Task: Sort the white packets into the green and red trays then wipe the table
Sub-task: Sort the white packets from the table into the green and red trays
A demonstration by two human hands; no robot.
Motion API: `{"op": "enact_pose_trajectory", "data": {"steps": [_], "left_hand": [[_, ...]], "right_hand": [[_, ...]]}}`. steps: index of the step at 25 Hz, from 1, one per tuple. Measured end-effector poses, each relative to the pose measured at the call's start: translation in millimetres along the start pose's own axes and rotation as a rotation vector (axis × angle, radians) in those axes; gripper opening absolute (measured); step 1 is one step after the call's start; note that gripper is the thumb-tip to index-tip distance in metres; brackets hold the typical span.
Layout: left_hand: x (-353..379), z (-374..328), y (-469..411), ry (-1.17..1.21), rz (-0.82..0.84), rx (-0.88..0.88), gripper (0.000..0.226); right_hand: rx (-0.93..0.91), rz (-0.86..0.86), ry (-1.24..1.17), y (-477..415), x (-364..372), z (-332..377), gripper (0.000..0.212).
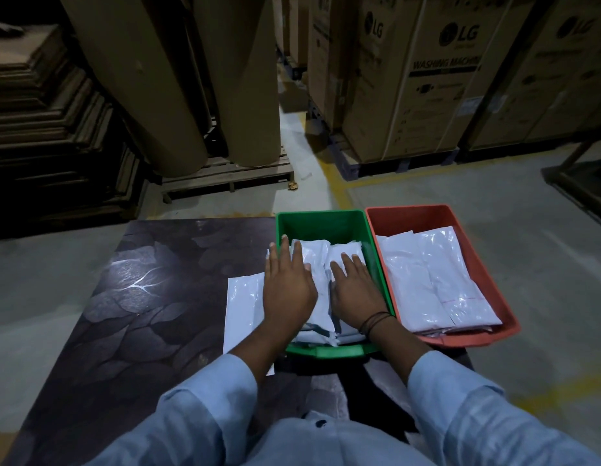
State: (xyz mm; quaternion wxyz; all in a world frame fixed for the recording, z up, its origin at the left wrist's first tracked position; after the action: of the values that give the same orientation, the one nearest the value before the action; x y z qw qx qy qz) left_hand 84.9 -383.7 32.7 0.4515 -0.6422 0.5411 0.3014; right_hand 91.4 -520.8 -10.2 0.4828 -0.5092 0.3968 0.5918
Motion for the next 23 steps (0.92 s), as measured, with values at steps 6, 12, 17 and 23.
{"op": "enact_pose_trajectory", "data": {"steps": [6, 12, 17, 23], "left_hand": [[-35, 89, 2, 0.108, -0.116, -0.208, 0.052], [17, 150, 41, 0.070, 0.231, -0.239, 0.051], [63, 161, 86, -0.172, 0.549, -0.106, 0.070], [47, 220, 103, -0.313, 0.526, -0.105, 0.087]], "right_hand": [[-0.062, -0.124, -0.105, -13, -24, 32, 0.061], [-0.131, -0.228, -0.192, -25, -39, 80, 0.055], [-0.207, -0.265, -0.181, -32, -46, 124, 0.056], [-0.265, -0.159, -0.133, -40, -26, 174, 0.059]]}}
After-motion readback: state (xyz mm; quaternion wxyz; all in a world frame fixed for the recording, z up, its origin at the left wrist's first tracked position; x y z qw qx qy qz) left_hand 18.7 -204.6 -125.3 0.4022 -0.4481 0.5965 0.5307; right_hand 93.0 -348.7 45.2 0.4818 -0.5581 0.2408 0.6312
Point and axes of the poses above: each hand's wrist, its own y-axis away from the middle knuckle, its own x-axis out of the palm, z = x × y, the point moved 9 cm from there along -y, towards the middle knuckle, and after that the axes turned 3 degrees about -z, right-handed, at the moved point
